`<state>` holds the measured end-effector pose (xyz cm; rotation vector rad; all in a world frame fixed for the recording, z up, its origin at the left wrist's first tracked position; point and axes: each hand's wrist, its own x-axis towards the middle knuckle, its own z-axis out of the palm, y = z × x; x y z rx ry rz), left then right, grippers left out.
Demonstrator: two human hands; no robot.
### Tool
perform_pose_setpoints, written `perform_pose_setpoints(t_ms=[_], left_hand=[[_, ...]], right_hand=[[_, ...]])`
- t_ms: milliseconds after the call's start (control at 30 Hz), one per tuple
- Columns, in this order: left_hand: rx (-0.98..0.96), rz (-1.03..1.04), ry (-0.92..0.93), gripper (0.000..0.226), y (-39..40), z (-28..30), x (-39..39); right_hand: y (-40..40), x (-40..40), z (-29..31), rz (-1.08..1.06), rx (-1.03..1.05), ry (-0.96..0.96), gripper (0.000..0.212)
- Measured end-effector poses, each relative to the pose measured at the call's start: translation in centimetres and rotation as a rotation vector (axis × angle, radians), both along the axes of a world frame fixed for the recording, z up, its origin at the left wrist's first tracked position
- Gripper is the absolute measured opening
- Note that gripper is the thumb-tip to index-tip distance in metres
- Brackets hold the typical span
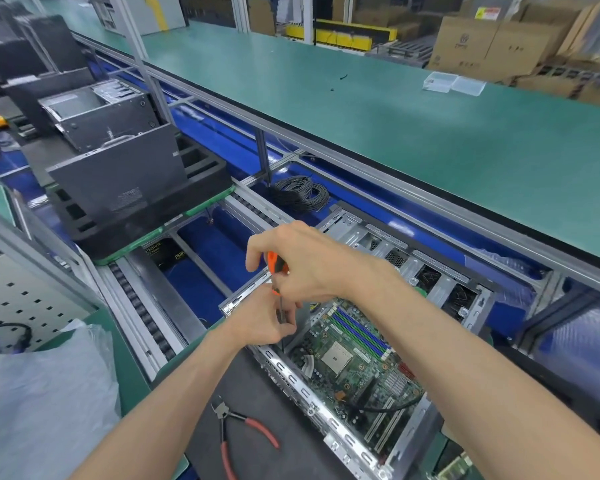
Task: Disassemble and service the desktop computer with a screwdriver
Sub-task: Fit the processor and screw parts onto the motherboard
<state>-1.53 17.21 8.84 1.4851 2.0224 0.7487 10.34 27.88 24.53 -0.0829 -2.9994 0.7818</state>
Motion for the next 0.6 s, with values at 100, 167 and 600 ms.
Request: perform_pose_setpoints(t_ms=[100, 167, 600], left_hand=[[0.004, 0.030, -0.043, 0.015, 0.03, 0.01, 0.08], [0.017, 0.035, -0.091, 0.029, 0.00, 0.18, 0.17], [0.012, 0.020, -0.019, 0.014, 0.14, 0.17, 0.16]], right_hand=[[-0.41, -0.04, -0.13, -0.069, 0.071, 0.049, 0.018], [-0.32, -0.35, -0.16, -0.194, 0.272, 0.062, 0.027], [-0.01, 0.42, 0.00, -0.131, 0.203, 0.064, 0.021]])
